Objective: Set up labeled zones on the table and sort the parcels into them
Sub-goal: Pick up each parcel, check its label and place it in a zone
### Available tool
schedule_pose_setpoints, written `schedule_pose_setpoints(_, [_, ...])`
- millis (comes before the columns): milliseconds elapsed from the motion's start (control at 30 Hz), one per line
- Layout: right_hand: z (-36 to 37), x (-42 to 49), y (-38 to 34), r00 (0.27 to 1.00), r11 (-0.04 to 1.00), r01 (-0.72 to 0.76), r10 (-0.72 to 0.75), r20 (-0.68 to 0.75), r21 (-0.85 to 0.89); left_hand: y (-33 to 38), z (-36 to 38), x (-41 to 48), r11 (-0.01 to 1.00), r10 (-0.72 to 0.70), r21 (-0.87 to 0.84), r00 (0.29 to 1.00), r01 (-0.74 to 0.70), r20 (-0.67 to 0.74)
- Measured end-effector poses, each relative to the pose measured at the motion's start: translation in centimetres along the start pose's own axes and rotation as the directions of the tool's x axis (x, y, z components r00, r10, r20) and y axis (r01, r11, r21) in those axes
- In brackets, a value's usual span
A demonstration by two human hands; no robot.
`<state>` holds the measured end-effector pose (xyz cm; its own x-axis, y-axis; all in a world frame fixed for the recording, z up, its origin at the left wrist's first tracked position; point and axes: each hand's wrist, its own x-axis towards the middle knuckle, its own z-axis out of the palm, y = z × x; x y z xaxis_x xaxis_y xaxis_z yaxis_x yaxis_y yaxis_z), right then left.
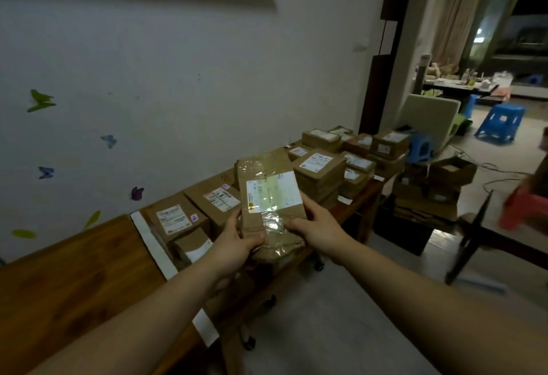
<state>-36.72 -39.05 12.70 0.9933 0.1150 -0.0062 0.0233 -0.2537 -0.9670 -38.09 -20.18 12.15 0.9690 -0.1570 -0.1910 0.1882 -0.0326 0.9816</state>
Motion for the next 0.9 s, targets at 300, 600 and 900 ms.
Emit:
schedule_pose_setpoints(300, [3.9,10.8,1.5,0.994,0.998,-0.054,0.055,0.091,-0.008,-1.2,-4.5,8.2,0.995,-0.081,-0.073,0.987,0.071,-0.136])
schedule_pose_setpoints(600, [8.1,20.0,3.0,0.980,0.986,-0.070,0.096,0.173,-0.148,-2.6,-8.5,15.0,0.979,-0.192,-0.108,0.952,0.171,-0.239])
schedule_pose_setpoints(900, [8.9,30.9,5.8,0.943,0.957,0.004,0.094,0.320,-0.291,-2.7,-9.1,22.8,0.970,-0.221,-0.006,0.879,0.241,-0.423])
